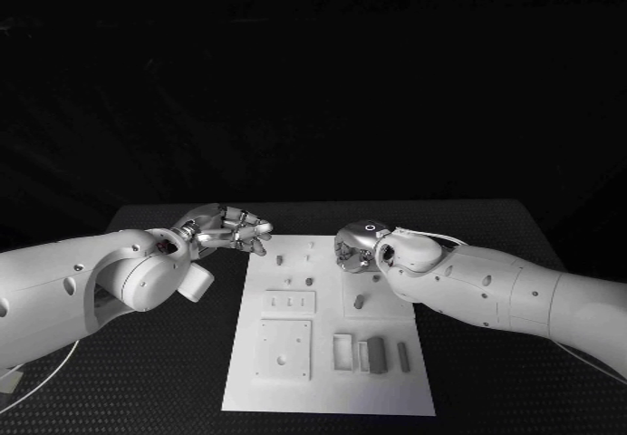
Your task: Assemble the parts on the task board
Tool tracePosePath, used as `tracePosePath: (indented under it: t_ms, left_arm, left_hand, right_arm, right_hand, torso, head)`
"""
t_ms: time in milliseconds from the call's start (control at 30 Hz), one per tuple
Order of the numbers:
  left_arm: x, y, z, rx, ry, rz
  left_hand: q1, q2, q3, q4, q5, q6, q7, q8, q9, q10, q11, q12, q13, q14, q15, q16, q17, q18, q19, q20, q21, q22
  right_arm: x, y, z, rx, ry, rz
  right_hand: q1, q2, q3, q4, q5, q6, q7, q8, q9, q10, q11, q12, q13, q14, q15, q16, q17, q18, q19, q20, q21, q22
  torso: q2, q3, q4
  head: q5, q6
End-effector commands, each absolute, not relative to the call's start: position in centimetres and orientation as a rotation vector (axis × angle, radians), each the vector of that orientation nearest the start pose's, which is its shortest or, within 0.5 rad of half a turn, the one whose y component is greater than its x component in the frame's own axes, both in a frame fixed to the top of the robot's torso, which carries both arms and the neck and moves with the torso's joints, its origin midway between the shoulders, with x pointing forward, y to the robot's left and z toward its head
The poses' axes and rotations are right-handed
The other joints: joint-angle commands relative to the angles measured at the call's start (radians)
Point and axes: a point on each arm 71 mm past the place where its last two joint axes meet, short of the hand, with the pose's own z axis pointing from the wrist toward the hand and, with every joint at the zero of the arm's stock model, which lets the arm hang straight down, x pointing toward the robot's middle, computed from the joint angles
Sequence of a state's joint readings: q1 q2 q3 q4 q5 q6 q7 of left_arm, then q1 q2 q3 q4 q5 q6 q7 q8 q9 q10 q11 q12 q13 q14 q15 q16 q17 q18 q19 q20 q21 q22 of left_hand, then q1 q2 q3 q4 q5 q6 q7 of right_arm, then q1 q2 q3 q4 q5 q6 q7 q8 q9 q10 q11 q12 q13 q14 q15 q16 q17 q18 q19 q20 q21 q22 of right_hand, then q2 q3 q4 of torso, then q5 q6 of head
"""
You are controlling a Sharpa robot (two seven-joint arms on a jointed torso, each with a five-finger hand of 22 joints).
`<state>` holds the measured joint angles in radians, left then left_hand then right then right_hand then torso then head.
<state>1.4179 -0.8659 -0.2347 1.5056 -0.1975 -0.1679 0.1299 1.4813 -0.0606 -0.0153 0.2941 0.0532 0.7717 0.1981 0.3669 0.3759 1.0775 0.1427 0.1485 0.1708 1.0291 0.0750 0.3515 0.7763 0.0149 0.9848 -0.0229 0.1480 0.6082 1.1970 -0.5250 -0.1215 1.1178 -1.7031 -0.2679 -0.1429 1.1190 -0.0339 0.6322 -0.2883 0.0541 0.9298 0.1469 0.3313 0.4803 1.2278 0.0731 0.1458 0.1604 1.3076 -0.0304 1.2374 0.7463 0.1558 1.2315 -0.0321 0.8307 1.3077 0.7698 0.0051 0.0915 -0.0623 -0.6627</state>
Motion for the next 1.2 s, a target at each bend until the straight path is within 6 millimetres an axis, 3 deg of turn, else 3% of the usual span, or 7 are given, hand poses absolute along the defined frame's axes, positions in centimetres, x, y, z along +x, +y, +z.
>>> tracePosePath:
  t_ms: [33, 333, 800, 933, 1133, 1200]
  left_arm:
    - [49.9, 21.8, -15.8, -0.853, 1.802, -1.344]
    - [50.0, 22.2, -15.8, -0.862, 1.797, -1.332]
    - [50.0, 21.9, -15.6, -0.854, 1.798, -1.337]
    - [50.1, 21.8, -15.6, -0.851, 1.799, -1.34]
    - [50.2, 21.6, -15.3, -0.841, 1.796, -1.344]
    - [50.2, 21.5, -15.3, -0.839, 1.796, -1.346]
  left_hand:
    - [-0.008, -0.001, 0.005, -0.002, 0.0, 0.008, 0.002, -0.006, -0.001, 0.008, 0.002, -0.006, 0.001, 0.008, 0.002, -0.006, 0.001, 0.003, 0.008, 0.0, -0.005, 0.001]
    - [-0.008, 0.0, 0.006, -0.002, 0.0, 0.009, 0.002, -0.006, -0.001, 0.009, 0.002, -0.007, 0.001, 0.008, 0.002, -0.007, 0.003, 0.003, 0.008, 0.0, -0.006, 0.001]
    - [-0.008, -0.001, 0.007, -0.002, 0.0, 0.01, 0.001, -0.007, -0.002, 0.01, 0.002, -0.008, 0.001, 0.008, 0.002, -0.009, 0.004, 0.003, 0.009, 0.0, -0.006, 0.002]
    - [-0.008, -0.001, 0.007, -0.002, 0.0, 0.01, 0.001, -0.007, -0.002, 0.01, 0.002, -0.009, 0.001, 0.008, 0.002, -0.009, 0.005, 0.004, 0.009, 0.0, -0.006, 0.002]
    - [-0.007, 0.0, 0.008, -0.002, 0.0, 0.013, 0.0, -0.006, -0.002, 0.01, 0.002, -0.011, 0.001, 0.008, 0.002, -0.011, 0.006, 0.003, 0.008, 0.0, -0.007, 0.002]
    - [-0.006, 0.0, 0.009, -0.002, 0.0, 0.014, 0.0, -0.006, -0.002, 0.01, 0.003, -0.012, 0.001, 0.008, 0.002, -0.011, 0.006, 0.003, 0.008, 0.0, -0.007, 0.002]
  right_arm:
    - [53.9, -14.8, -23.2, -0.406, 1.634, 0.37]
    - [54.2, -13.6, -22.0, -0.377, 1.585, 0.381]
    - [54.8, -11.5, -21.1, -0.347, 1.534, 0.403]
    - [55.0, -11.1, -21.0, -0.347, 1.515, 0.403]
    - [55.2, -10.4, -21.0, -0.349, 1.509, 0.406]
    - [55.2, -10.2, -21.0, -0.352, 1.501, 0.405]
  right_hand:
    - [-0.009, -0.002, 0.003, 0.0, 0.004, 0.01, -0.001, 0.005, 0.001, 0.009, 0.001, 0.006, 0.001, -0.001, -0.008, 0.006, 0.001, 0.106, 0.002, -0.003, 0.005, 0.024]
    - [-0.01, -0.003, 0.004, 0.001, 0.004, 0.011, -0.002, 0.005, 0.002, 0.011, 0.001, 0.006, 0.003, -0.001, -0.008, 0.01, 0.001, 0.106, 0.003, -0.003, 0.009, 0.024]
    - [-0.01, -0.008, 0.007, 0.0, 0.004, 0.013, -0.003, 0.004, 0.003, 0.013, 0.0, 0.005, 0.005, -0.002, -0.009, 0.015, 0.001, 0.106, 0.003, -0.004, 0.015, 0.024]
    - [-0.011, -0.009, 0.007, 0.0, 0.004, 0.013, -0.003, 0.004, 0.004, 0.013, 0.0, 0.005, 0.005, -0.002, -0.009, 0.016, 0.001, 0.106, 0.003, -0.004, 0.015, 0.024]
    - [-0.01, -0.009, 0.008, -0.001, 0.004, 0.013, -0.003, 0.004, 0.004, 0.012, 0.0, 0.004, 0.006, -0.003, -0.009, 0.017, 0.001, 0.106, 0.003, -0.004, 0.016, 0.024]
    - [-0.01, -0.01, 0.008, -0.001, 0.004, 0.013, -0.003, 0.004, 0.004, 0.012, 0.0, 0.004, 0.006, -0.003, -0.009, 0.017, 0.001, 0.106, 0.002, -0.004, 0.016, 0.024]
  torso:
    - [0.001, -0.0004, 0.0009]
    - [0.003, -0.0003, 0.0009]
    - [0.004, -0.003, 0.0016]
    - [0.006, -0.0011, 0.0011]
    - [0.007, -0.0022, 0.0003]
    - [0.007, -0.0007, -0.0004]
  head:
    - [-0.001, 0.003]
    - [-0.001, 0.007]
    - [0.005, 0.014]
    - [0.004, 0.016]
    - [0.003, 0.015]
    - [0.005, 0.014]
